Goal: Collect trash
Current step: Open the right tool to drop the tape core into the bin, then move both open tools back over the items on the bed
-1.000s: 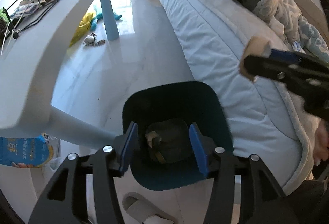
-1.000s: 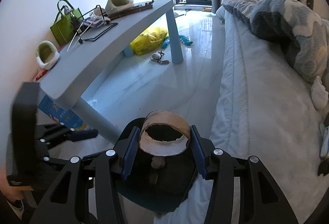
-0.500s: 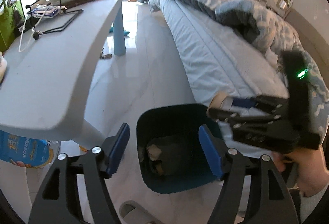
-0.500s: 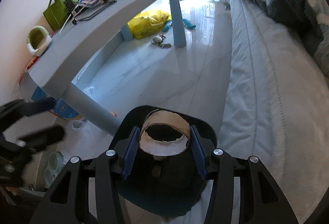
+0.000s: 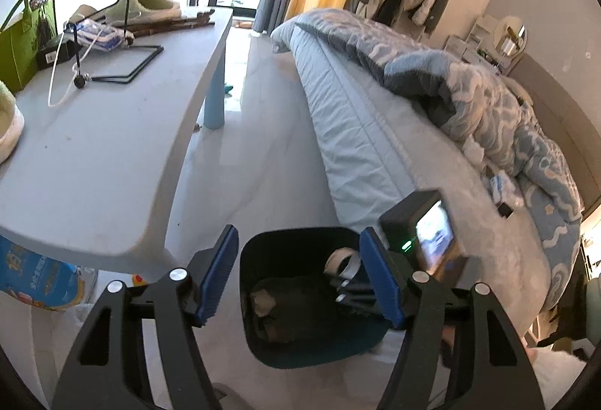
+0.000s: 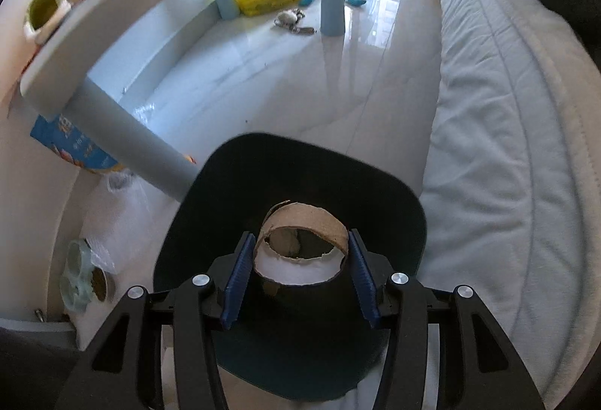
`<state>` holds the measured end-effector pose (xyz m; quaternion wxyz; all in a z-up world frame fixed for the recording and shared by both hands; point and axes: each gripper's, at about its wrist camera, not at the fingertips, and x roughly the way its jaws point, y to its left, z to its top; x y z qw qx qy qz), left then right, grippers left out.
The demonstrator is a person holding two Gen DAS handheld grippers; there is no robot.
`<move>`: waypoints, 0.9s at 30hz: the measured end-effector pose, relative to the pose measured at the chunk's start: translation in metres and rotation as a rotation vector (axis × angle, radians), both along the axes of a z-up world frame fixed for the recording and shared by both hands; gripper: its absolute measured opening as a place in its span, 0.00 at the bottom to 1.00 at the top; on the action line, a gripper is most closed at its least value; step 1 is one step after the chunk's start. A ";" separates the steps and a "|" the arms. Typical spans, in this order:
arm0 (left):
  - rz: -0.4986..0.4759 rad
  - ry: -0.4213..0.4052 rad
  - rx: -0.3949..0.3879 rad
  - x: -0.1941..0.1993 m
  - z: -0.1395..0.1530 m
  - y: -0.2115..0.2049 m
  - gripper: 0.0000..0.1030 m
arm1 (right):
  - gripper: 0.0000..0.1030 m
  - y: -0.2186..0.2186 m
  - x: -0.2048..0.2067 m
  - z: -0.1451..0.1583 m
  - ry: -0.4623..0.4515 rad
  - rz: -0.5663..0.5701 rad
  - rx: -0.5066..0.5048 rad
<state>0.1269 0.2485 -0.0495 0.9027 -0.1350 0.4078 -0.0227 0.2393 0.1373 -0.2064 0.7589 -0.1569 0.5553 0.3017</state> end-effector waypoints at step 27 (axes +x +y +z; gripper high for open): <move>0.018 -0.166 0.039 0.005 0.051 -0.037 0.45 | 0.71 -0.046 -0.022 0.085 -0.171 0.058 0.158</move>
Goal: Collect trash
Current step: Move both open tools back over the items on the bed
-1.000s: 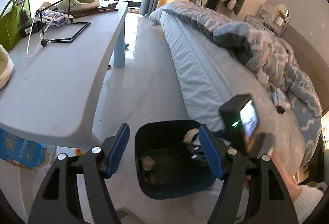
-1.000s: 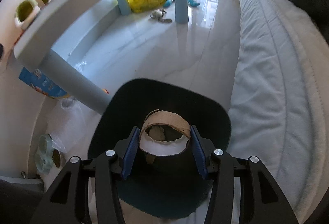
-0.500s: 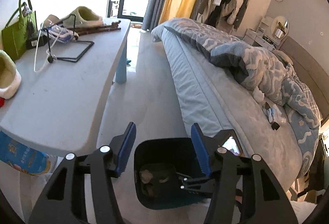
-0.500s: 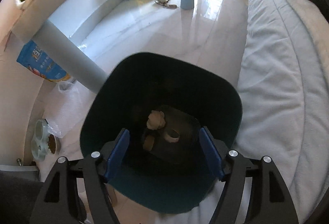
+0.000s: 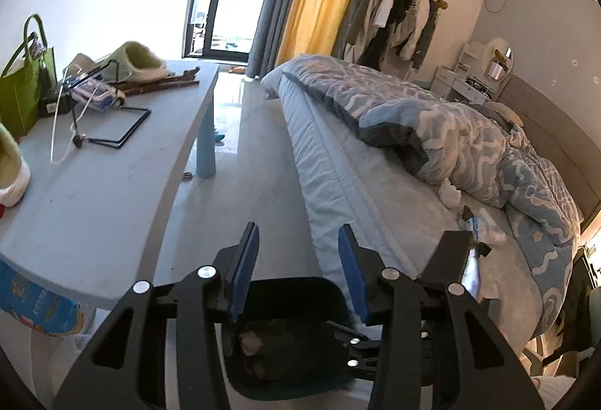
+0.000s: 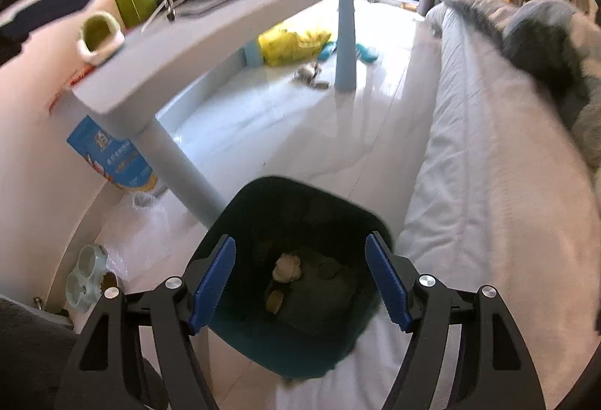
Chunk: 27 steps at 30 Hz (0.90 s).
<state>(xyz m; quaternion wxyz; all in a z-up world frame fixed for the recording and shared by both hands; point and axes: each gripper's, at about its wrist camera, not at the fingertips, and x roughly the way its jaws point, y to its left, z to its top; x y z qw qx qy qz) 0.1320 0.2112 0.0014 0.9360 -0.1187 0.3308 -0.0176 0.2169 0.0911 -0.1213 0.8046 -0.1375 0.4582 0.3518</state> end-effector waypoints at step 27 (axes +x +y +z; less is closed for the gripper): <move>-0.180 0.003 0.040 0.039 -0.015 -0.144 0.67 | 0.71 -0.201 0.022 0.059 -0.178 -0.335 0.087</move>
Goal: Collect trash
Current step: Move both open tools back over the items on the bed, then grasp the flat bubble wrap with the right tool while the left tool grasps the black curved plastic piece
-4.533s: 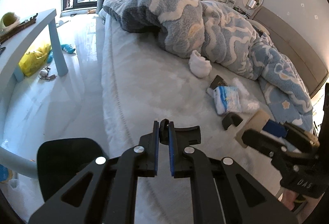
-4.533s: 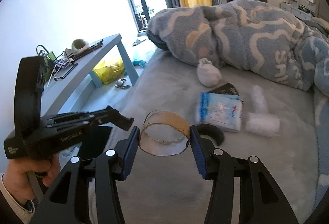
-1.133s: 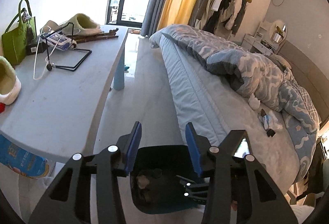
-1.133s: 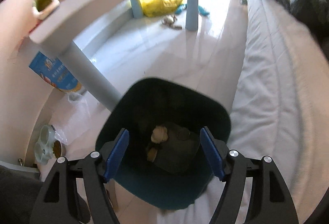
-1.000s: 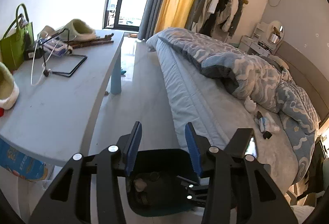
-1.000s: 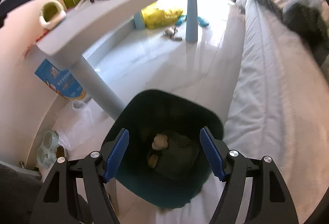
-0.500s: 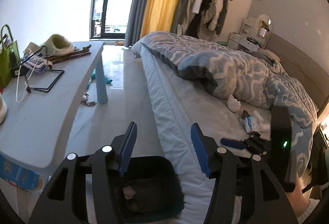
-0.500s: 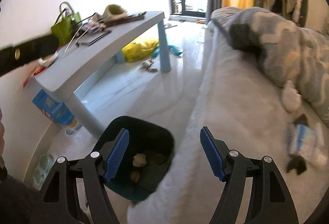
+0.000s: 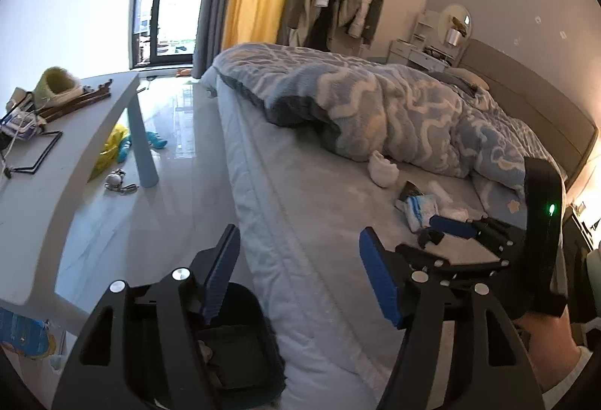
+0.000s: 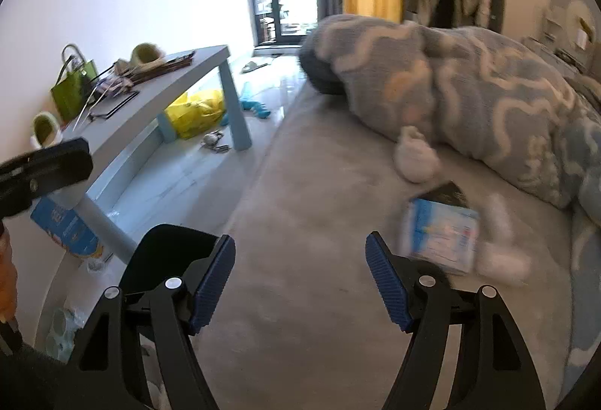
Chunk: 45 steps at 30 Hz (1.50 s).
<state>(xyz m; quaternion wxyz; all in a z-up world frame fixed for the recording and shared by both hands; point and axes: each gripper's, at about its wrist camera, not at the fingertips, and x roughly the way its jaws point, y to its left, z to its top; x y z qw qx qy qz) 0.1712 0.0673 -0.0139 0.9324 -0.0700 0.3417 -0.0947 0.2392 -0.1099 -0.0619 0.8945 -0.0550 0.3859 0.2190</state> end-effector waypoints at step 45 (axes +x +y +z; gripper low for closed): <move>-0.362 0.151 0.059 0.069 -0.084 -0.170 0.44 | 0.75 -0.151 0.072 -0.042 0.107 -0.250 0.021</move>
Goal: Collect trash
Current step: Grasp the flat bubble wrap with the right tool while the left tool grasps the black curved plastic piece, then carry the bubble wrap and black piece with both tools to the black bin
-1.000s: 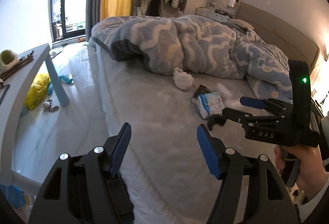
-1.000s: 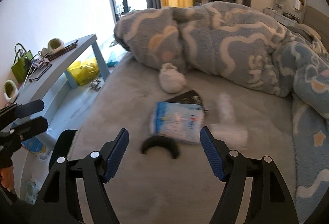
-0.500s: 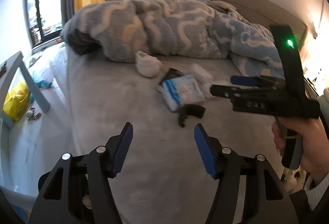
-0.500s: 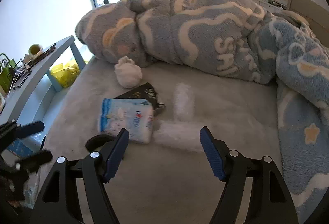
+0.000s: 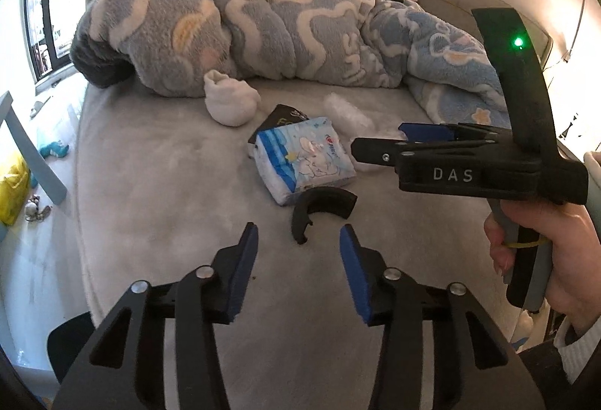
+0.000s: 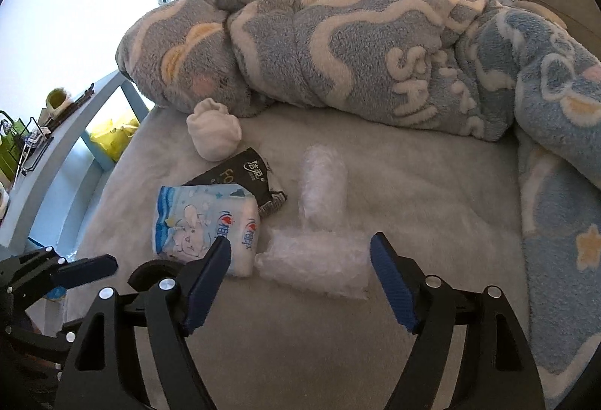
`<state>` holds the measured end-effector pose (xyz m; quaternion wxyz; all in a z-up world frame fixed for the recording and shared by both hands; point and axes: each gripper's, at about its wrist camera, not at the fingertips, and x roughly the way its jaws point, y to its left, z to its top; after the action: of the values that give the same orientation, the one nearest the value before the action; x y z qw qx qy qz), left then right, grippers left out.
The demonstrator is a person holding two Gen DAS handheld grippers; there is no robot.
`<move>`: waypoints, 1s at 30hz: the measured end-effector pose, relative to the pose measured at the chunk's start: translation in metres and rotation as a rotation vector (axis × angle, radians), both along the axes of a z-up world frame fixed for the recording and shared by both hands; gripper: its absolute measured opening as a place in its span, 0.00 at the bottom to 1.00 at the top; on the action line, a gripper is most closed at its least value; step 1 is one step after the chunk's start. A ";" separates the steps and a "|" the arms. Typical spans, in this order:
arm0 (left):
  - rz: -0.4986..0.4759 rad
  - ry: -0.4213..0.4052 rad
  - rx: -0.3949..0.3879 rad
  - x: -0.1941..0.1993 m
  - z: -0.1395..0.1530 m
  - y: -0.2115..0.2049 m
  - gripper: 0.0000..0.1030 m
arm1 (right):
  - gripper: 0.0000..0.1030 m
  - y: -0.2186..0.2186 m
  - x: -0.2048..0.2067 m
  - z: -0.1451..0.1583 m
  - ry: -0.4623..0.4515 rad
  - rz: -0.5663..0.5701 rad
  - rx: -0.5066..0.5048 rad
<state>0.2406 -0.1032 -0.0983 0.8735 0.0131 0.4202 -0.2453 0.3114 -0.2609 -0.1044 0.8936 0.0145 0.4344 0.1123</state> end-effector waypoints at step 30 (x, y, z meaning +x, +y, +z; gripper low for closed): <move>0.040 0.056 -0.036 0.021 -0.015 -0.007 0.11 | 0.62 -0.003 0.012 -0.011 0.050 -0.015 -0.028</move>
<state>0.2621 -0.1105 -0.1132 0.8663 -0.0177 0.4402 -0.2357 0.3236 -0.2643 -0.1157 0.8832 0.0079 0.4582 0.0992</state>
